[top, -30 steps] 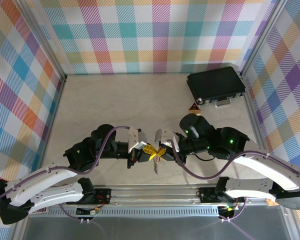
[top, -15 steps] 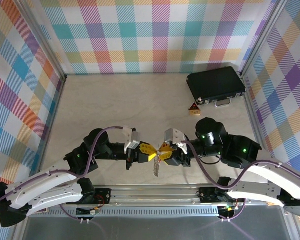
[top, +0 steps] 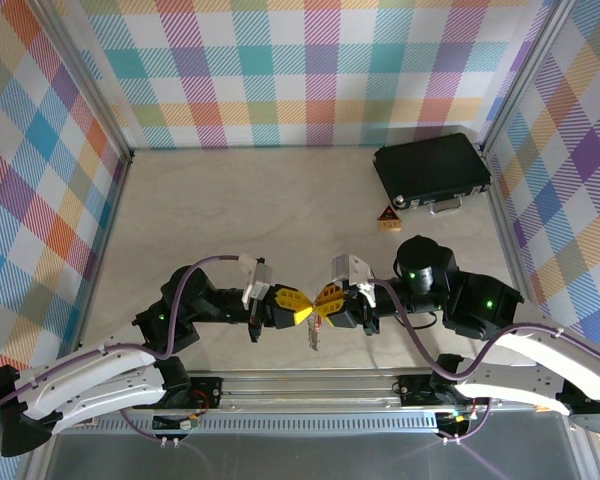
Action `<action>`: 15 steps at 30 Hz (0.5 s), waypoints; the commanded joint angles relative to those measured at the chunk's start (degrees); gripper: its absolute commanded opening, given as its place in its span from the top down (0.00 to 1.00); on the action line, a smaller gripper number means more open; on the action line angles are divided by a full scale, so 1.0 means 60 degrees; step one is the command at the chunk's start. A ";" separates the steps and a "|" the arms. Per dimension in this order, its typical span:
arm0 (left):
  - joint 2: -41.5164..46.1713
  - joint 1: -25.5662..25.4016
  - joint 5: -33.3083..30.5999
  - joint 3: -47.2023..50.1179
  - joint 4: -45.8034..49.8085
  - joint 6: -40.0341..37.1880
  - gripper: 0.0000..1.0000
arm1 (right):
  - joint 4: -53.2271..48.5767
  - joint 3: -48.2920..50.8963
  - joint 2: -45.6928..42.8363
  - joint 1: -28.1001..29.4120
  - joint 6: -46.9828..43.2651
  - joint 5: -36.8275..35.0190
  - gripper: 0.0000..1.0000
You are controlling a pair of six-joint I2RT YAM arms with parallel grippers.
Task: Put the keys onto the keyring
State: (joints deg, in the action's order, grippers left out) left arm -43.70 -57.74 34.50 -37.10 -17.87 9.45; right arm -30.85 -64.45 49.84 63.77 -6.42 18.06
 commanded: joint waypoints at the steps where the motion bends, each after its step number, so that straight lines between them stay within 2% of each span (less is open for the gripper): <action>1: 0.0263 -0.0075 0.0128 0.0056 -0.0777 0.0098 1.00 | 0.0332 0.0047 -0.0016 0.0051 0.0058 0.0075 0.87; 8: 0.0370 -0.0075 0.0107 0.0074 -0.0669 0.0065 1.00 | 0.0243 0.0060 -0.0024 0.0054 0.0058 0.0007 0.86; 12: 0.0357 -0.0075 0.0124 0.0022 -0.0640 0.0065 1.00 | 0.0305 0.0106 -0.0032 0.0054 0.0399 0.0094 0.78; 15: 0.0391 -0.0071 0.0110 0.0009 -0.0546 0.0001 1.00 | 0.0525 0.0149 0.0007 0.0051 0.0509 0.0242 0.75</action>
State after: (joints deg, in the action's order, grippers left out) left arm -42.57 -57.74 34.50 -36.93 -18.35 9.63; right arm -30.65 -64.29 49.82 63.83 -4.86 18.11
